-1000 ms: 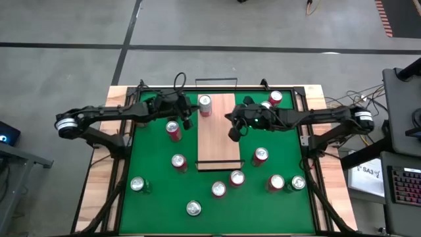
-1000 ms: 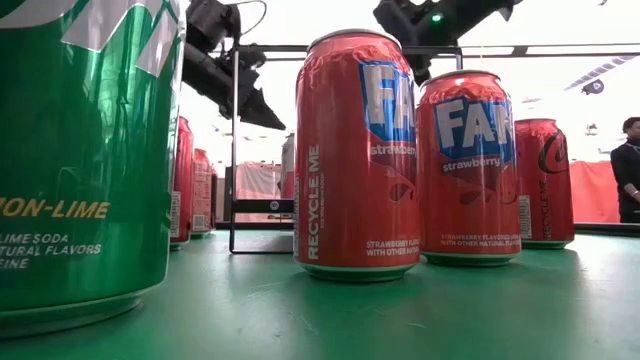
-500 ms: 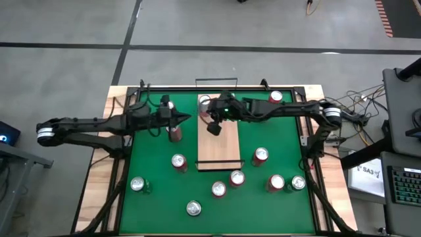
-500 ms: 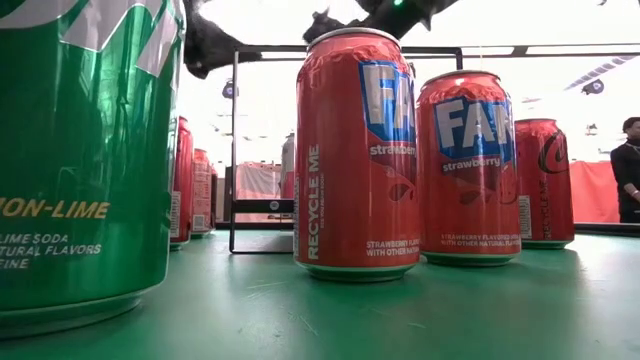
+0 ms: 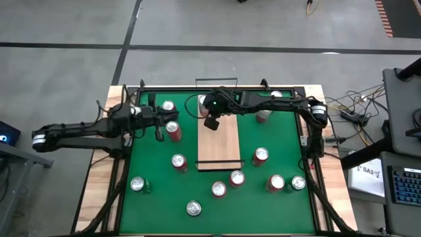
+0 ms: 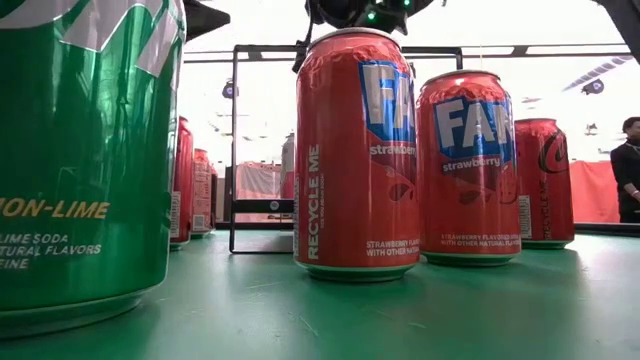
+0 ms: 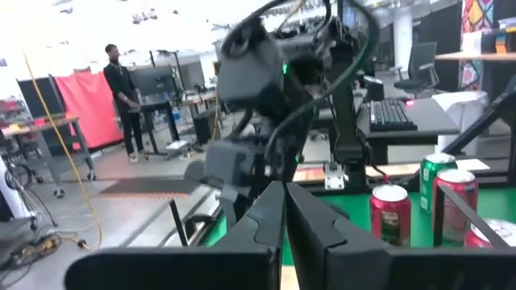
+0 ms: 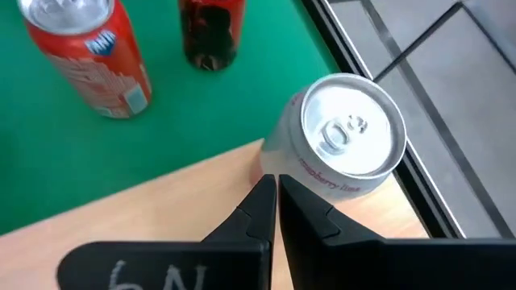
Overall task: Place canned beverage on shelf
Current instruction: Put the white and pink soda can on the shelf
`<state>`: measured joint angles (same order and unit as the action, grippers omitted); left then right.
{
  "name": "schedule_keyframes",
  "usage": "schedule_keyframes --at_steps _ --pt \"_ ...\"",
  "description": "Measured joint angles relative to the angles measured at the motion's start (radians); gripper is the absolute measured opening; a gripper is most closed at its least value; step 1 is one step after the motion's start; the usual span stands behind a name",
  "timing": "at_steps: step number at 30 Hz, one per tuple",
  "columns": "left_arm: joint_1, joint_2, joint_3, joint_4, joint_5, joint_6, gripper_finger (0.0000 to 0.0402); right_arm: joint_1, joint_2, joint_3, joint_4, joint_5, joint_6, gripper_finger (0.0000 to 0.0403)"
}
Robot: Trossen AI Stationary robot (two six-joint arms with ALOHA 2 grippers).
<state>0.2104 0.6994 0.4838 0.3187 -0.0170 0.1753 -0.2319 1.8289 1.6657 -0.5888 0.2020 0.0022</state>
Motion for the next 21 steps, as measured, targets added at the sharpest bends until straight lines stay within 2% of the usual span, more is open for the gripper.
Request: schedule_keyframes --at_steps 5,21 --pt "0.000 -0.032 -0.023 0.002 0.000 -0.006 0.0000 -0.003 0.008 0.003 -0.012 0.000 0.011 0.0009" --pt "0.001 -0.020 -0.033 0.000 -0.001 -0.001 0.0000 -0.012 0.008 -0.001 0.054 0.007 -0.003 0.0009"
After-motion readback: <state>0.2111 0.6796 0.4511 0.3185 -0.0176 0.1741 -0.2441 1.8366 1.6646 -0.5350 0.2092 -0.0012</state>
